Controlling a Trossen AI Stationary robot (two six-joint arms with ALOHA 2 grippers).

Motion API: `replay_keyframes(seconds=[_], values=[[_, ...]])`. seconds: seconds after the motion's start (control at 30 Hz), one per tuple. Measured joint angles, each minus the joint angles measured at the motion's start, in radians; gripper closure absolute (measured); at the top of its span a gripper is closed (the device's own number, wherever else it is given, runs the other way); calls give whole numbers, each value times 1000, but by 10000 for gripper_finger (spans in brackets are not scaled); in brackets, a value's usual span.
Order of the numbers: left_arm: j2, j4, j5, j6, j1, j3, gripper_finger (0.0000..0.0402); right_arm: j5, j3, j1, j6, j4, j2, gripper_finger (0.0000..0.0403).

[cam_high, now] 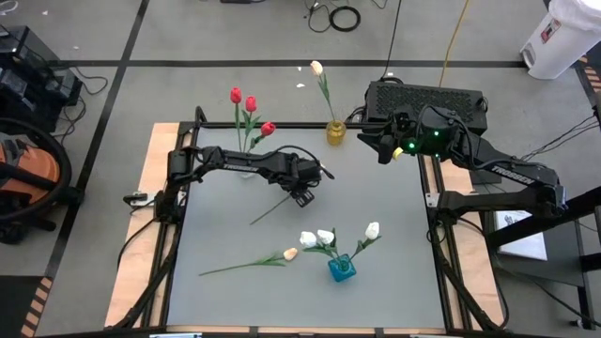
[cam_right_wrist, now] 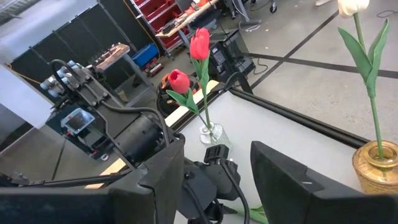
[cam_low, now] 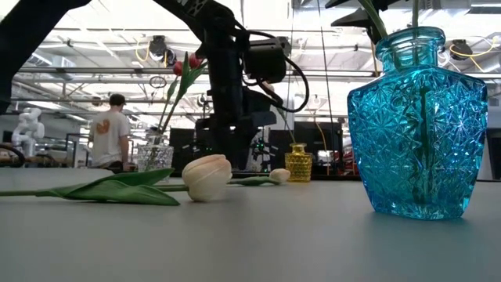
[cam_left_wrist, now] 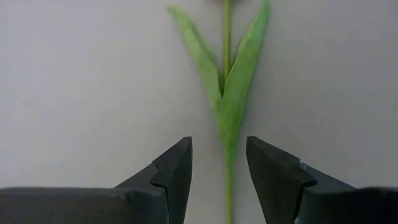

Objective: Sort flowers into vase by color
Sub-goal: Put the top light yellow tulip into the yellow vase

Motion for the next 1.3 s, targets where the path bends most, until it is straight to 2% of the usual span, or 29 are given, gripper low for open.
replay_keyframes(seconds=[0.53,0.73,1.07,1.3], values=[[23,5,20,-2,3,1,242,0,0,0,0,1,0,225],[37,-20,75,-3,2,0,242,-1,0,0,6,1,0,225],[47,1,54,-3,-3,0,242,-1,0,0,7,1,0,225],[61,3,79,-3,-4,0,242,-4,0,0,8,1,0,225]])
